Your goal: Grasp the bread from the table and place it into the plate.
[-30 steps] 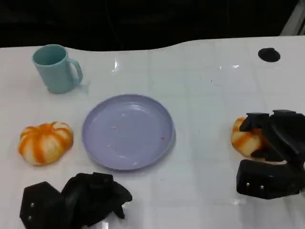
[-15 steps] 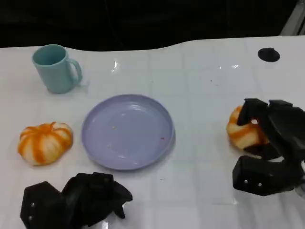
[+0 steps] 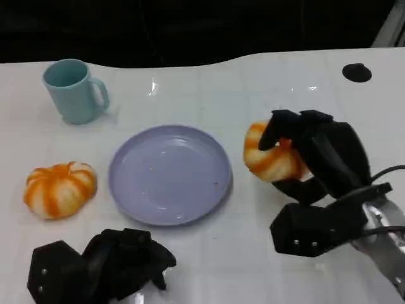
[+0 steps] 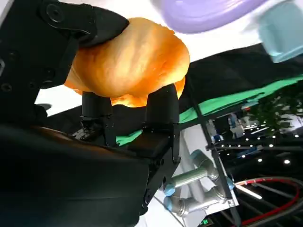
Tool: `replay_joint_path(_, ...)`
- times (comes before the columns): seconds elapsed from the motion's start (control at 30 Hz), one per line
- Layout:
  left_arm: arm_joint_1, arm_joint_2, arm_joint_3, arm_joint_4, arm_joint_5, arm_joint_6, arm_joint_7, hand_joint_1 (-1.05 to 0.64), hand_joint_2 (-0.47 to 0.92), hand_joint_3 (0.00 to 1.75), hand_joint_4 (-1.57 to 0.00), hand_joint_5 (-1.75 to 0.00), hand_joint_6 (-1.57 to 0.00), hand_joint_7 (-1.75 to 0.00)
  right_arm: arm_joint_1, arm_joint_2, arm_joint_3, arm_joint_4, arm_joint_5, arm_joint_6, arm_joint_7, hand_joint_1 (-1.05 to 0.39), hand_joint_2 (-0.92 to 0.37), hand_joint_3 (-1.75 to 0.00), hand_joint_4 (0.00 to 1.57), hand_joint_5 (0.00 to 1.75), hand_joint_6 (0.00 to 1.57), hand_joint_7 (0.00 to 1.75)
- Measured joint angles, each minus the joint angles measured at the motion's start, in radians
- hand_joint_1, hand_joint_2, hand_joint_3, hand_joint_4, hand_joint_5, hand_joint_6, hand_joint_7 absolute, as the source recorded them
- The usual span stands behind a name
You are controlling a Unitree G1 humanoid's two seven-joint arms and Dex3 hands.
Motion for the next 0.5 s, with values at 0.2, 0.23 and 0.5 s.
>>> replay_joint_path(0.2, -0.001, 0.0, 0.0, 0.002, -0.001, -0.001, 0.0, -1.04, 0.81, 0.01, -0.91, -1.48, -1.47, -0.46, -0.052, 0.066, 0.022, 0.05, 0.0, -0.02, 0.011, -0.08, -0.21, -1.47, 0.98, 1.75, 0.84, 1.6)
replay_joint_path(0.23, -0.002, 0.0, 0.0, 0.004, -0.001, -0.002, 0.0, -1.05, 0.8, 0.01, -0.92, -1.48, -1.47, -0.45, -0.064, 0.077, 0.029, 0.071, 0.0, -0.029, 0.007, -0.09, -0.22, -1.48, 0.98, 1.75, 0.84, 1.6)
replay_joint_path(0.5, -0.021, 0.0, 0.002, 0.031, -0.001, -0.015, 0.0, -1.05, 0.79, 0.01, -0.92, -1.48, -1.47, -0.45, -0.18, 0.174, 0.087, 0.318, -0.03, -0.129, -0.089, -0.11, -0.25, -1.42, 0.97, 1.75, 0.79, 1.71)
